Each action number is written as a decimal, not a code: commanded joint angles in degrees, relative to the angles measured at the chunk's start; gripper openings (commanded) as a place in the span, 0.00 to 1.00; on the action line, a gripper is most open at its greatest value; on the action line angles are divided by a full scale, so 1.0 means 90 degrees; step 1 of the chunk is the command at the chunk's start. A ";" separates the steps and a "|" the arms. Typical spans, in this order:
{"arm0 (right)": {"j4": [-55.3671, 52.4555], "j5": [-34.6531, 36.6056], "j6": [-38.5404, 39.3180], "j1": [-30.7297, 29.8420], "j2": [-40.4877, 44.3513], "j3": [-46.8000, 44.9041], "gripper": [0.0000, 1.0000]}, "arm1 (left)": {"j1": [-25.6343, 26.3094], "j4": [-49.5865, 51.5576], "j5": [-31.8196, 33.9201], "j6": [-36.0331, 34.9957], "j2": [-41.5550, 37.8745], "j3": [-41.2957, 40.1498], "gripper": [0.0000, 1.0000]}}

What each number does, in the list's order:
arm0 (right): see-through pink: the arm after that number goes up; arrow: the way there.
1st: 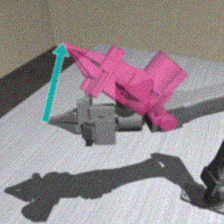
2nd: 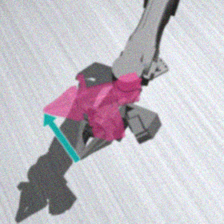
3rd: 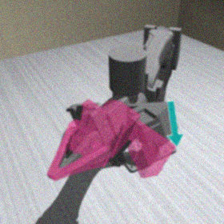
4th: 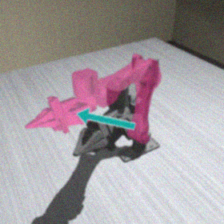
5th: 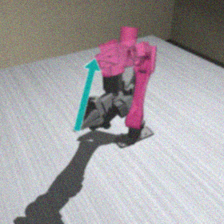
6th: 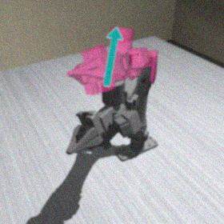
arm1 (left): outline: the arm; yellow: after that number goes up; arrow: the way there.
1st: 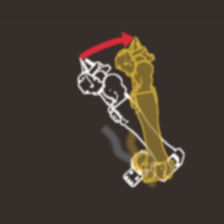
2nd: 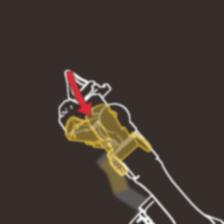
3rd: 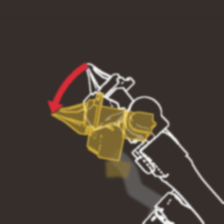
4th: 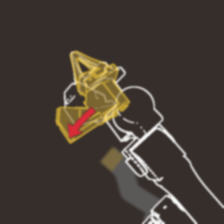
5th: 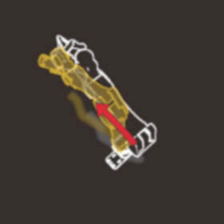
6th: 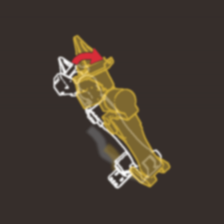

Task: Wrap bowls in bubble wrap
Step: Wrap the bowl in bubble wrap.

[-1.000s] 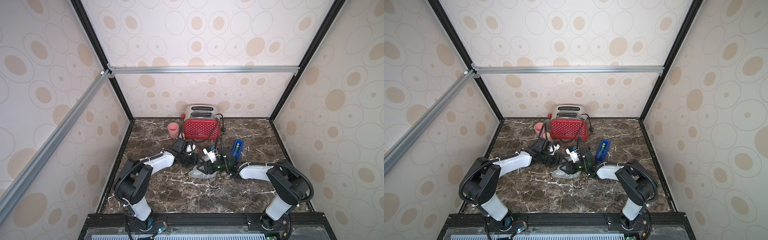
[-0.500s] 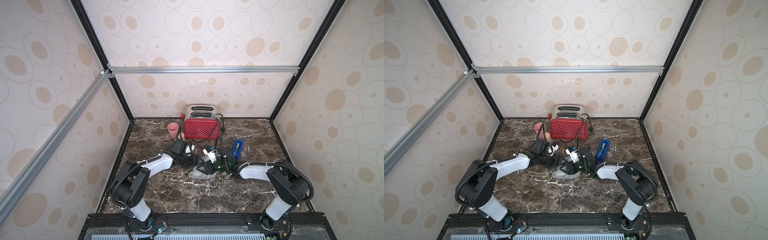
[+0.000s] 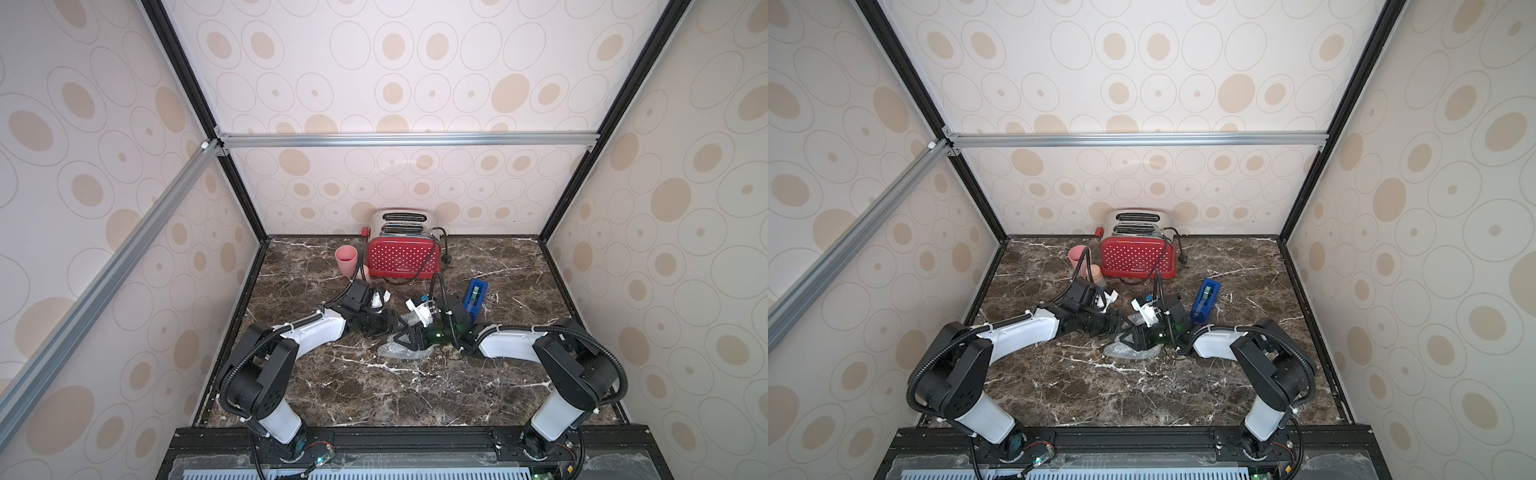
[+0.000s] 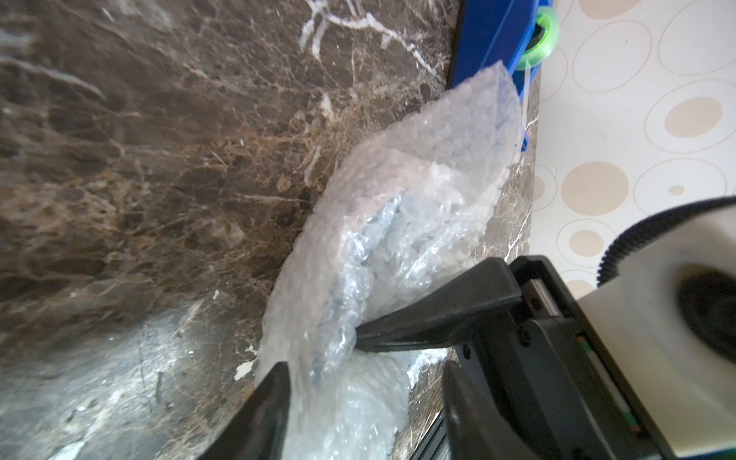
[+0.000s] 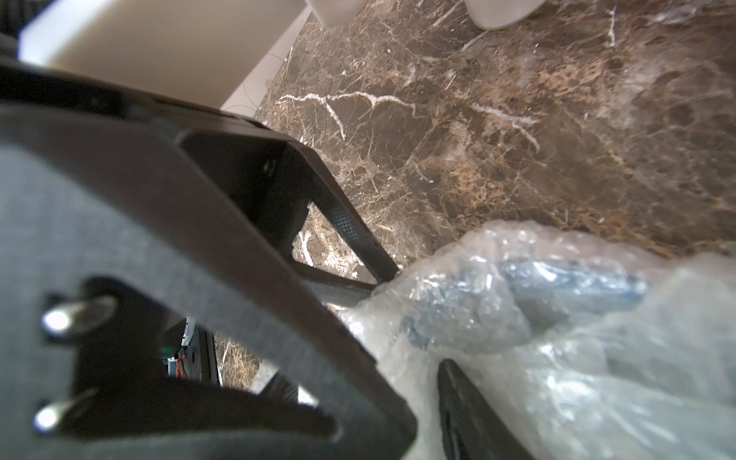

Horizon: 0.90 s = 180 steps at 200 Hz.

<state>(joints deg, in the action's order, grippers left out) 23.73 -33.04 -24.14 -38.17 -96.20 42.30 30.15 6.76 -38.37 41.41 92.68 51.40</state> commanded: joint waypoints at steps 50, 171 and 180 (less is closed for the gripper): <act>0.0333 0.0301 -0.0125 0.0158 0.0150 0.0152 0.58 | 0.0299 0.0891 -0.0375 -0.0364 0.0345 0.0129 0.36; -0.0319 0.0370 -0.0037 0.0188 0.0628 0.0497 0.60 | 0.0249 0.0871 -0.0374 -0.0327 0.0564 0.0197 0.15; -0.0413 0.0380 -0.0014 0.0189 0.0714 0.0531 0.60 | 0.0248 0.0859 -0.0366 -0.0318 0.0571 0.0193 0.14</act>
<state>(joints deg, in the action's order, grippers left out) 18.48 -31.92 -24.36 -37.67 -93.80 43.20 30.37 10.11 -38.70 39.59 96.16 52.88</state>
